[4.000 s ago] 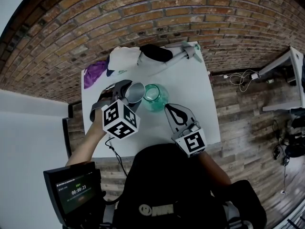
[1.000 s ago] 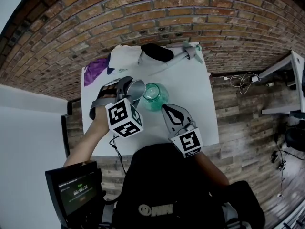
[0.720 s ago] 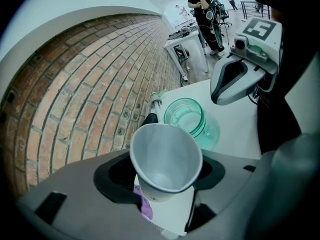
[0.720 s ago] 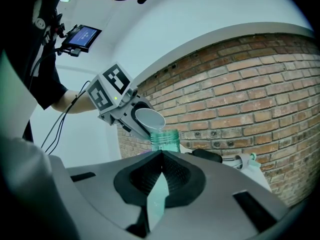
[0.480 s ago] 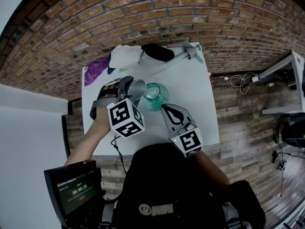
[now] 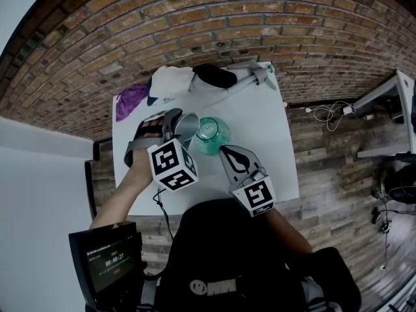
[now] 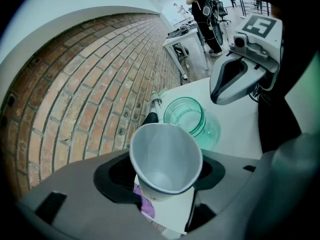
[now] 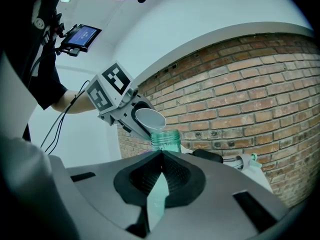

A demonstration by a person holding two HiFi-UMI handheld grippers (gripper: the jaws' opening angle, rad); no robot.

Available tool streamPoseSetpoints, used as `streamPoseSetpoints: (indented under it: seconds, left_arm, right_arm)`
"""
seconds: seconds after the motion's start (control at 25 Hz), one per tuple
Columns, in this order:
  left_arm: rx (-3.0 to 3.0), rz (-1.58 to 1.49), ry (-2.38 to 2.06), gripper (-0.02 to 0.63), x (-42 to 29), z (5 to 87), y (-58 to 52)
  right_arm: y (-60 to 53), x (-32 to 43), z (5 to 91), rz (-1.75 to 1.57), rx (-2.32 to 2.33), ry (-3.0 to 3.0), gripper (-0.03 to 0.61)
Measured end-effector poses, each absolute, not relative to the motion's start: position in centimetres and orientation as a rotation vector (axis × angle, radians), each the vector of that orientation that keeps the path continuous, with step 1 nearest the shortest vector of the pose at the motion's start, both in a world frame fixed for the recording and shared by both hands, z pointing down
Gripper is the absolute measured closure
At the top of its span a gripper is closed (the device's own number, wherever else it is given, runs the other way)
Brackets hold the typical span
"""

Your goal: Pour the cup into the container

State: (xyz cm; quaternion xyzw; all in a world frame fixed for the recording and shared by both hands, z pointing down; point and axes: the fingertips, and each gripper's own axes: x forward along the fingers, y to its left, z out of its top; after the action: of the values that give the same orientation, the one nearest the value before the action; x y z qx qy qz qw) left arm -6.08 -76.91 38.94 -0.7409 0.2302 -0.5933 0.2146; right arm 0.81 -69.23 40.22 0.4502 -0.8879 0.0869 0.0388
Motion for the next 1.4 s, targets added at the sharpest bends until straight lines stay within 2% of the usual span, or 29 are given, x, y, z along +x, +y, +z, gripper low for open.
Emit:
streamPoseSetpoints:
  seconds: [1.4]
  left_arm:
    - [-1.972,-1.664,0.642,0.324,-6.31,38.93,-77.43]
  right_arm:
    - [-69.30,0.35,40.24,0.269,1.358,-2.738,0.575]
